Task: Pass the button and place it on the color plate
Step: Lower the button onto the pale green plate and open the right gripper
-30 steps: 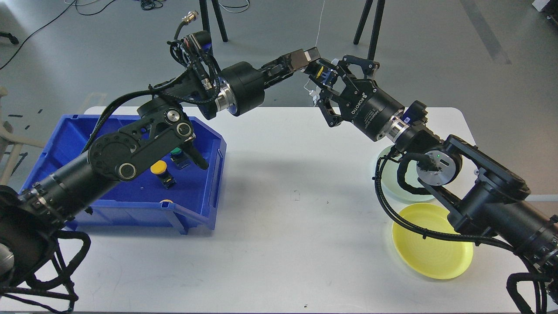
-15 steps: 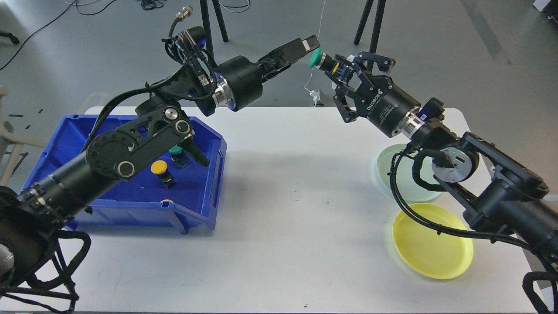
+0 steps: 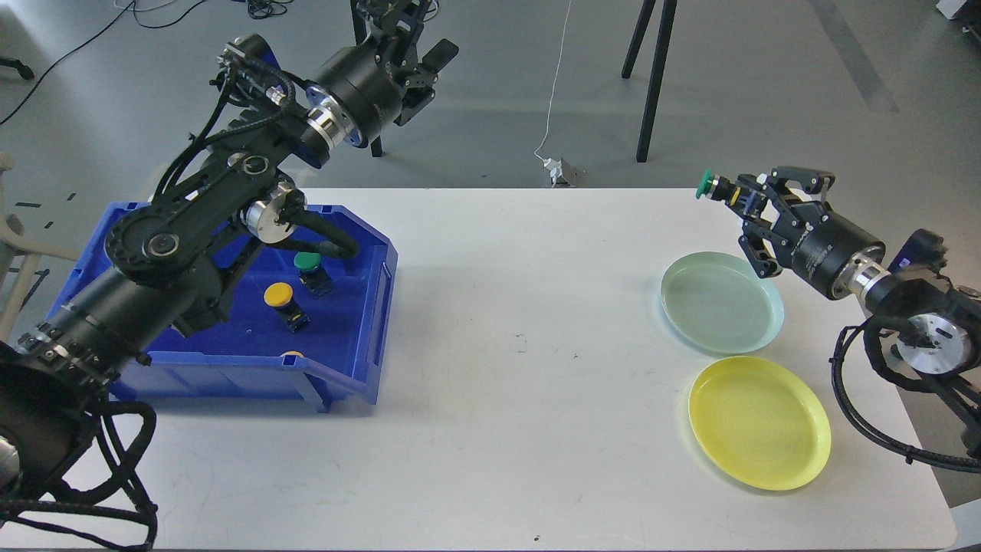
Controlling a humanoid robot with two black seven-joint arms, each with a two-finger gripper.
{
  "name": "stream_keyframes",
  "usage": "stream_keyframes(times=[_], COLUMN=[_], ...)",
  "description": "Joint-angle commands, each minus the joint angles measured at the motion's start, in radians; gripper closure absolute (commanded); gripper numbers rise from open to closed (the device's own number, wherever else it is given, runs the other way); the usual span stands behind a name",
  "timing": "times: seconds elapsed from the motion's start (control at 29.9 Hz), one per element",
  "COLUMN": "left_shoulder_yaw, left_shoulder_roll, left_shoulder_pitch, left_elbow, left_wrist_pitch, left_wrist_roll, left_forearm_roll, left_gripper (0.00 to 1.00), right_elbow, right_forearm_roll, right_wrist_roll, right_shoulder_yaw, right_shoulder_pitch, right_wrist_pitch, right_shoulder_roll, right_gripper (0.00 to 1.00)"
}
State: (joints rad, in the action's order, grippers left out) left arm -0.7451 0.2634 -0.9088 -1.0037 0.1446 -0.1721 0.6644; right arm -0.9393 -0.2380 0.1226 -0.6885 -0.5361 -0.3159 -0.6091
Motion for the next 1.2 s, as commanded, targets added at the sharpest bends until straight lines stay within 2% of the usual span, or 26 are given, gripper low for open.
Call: stream_keyframes(times=[0.0,0.17,0.3,0.4,0.5,0.57,0.7,0.97,1.17], left_shoulder_yaw=[-0.007,-0.007,-0.007,-0.007,-0.007,-0.007,-0.007,-0.007,-0.01], left_shoulder_roll=[0.0,0.002,0.0,0.002,0.002,0.004,0.01,0.016,0.059], left_shoulder_pitch=[0.007,0.007,0.007,0.008,0.008,0.01,0.014,0.013,0.014], left_elbow=[0.008,0.01,0.01,0.01,0.01,0.01,0.01,0.01,-0.012], left_wrist_pitch=[0.004,0.009,0.007,0.003,0.001,0.001,0.001,0.006,0.009], left_wrist_roll=[0.0,0.0,0.0,0.0,0.0,0.0,-0.001,-0.001,-0.003], left_forearm_roll=[-0.046,-0.048,-0.046,-0.046,-0.045,-0.045,-0.045,-0.045,-0.049], left_gripper=[0.01,0.01,0.01,0.01,0.01,0.01,0.01,0.01,0.01], right_elbow=[0.098,0.198,0.264,0.284,0.301,0.304,0.304,0.29,0.29], right_forearm_roll=[-0.009,-0.009,-0.009,-0.011,-0.011,-0.009,-0.009,-0.003,0.0], right_wrist_roll=[0.0,-0.006,-0.044,-0.047,-0.047,-0.049,-0.049,-0.047,-0.047], right_shoulder_yaw=[0.029,0.032,0.032,0.034,0.032,0.032,0.029,0.001,-0.159], right_shoulder_pitch=[0.01,0.01,0.007,0.001,-0.002,-0.004,-0.007,-0.013,-0.012], right_wrist_pitch=[0.001,0.005,-0.003,-0.003,-0.002,0.003,0.005,-0.006,-0.075], right_shoulder_roll=[0.012,0.06,0.121,0.15,0.169,0.17,0.169,0.138,0.029], right_gripper=[0.77,0.75,0.72,0.7,0.59,0.48,0.37,0.24,0.18])
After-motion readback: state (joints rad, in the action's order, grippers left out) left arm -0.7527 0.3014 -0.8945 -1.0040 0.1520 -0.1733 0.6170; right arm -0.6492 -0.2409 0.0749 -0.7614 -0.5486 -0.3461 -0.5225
